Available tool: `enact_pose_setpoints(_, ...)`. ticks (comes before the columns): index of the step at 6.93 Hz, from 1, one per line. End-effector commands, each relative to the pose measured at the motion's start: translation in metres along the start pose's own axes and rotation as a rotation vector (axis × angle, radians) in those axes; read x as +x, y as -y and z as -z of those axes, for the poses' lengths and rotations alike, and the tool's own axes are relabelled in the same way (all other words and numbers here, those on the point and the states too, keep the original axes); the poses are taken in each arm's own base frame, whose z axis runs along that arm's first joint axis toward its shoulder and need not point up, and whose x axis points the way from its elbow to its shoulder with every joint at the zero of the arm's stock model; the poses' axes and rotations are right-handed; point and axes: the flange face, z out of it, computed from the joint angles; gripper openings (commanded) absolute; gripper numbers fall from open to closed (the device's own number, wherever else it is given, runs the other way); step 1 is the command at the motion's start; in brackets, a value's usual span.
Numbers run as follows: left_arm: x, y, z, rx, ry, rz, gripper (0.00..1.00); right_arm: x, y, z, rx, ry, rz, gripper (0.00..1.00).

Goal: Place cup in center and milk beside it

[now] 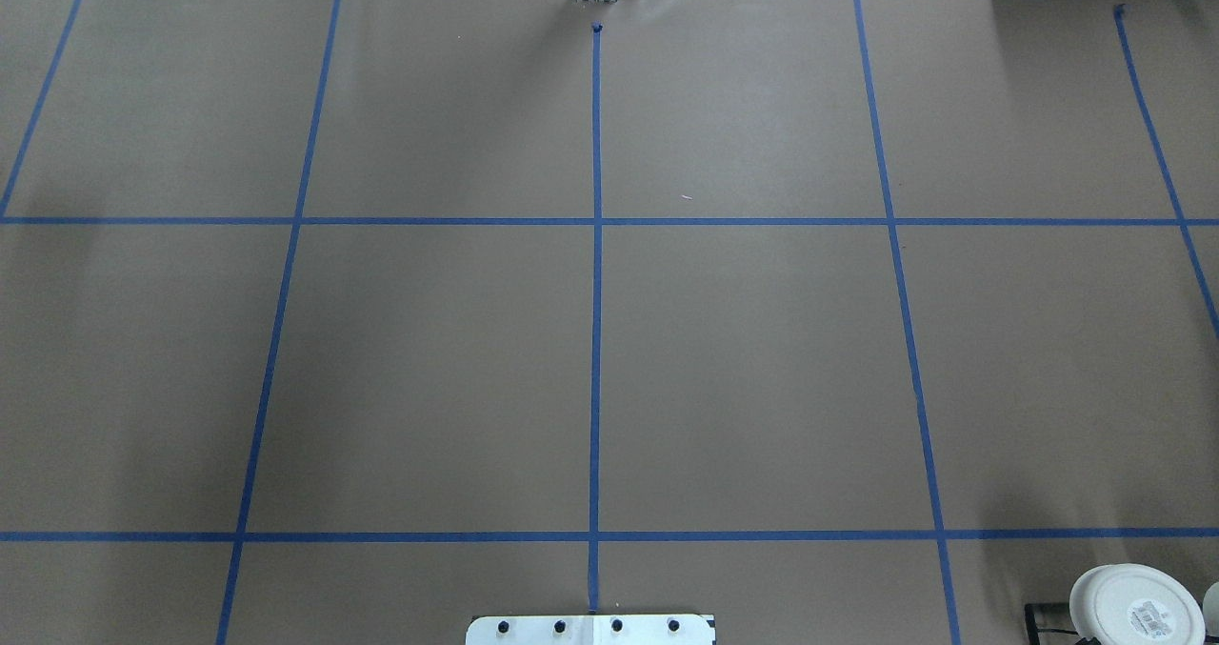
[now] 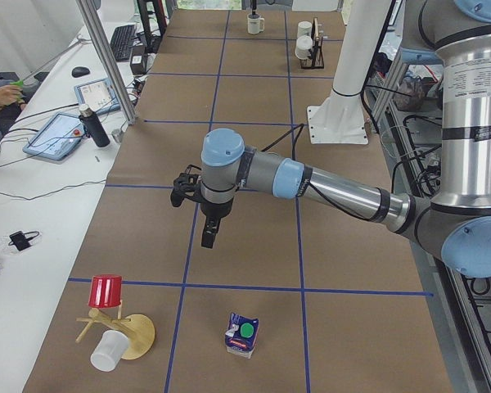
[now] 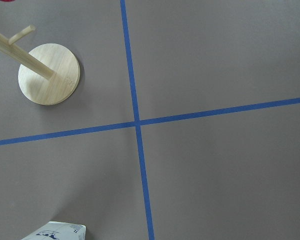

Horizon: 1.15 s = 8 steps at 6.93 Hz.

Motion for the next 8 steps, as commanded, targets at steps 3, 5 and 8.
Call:
enact_pose_setpoints(3, 0.003, -0.002, 0.009, 0.016, 0.002, -0.003, 0.98, 0.007, 0.003, -0.009, 0.000, 0.007, -0.014, 0.54)
enact_pose_setpoints(5, 0.005, -0.002, 0.012, 0.022, 0.001, -0.007, 0.98, 0.004, 0.004, -0.012, -0.005, 0.020, -0.022, 0.00)
enact_pose_setpoints(8, 0.007, -0.002, 0.014, 0.026, 0.001, -0.010, 0.98, -0.049, 0.049, 0.045, 0.088, 0.100, -0.013, 0.00)
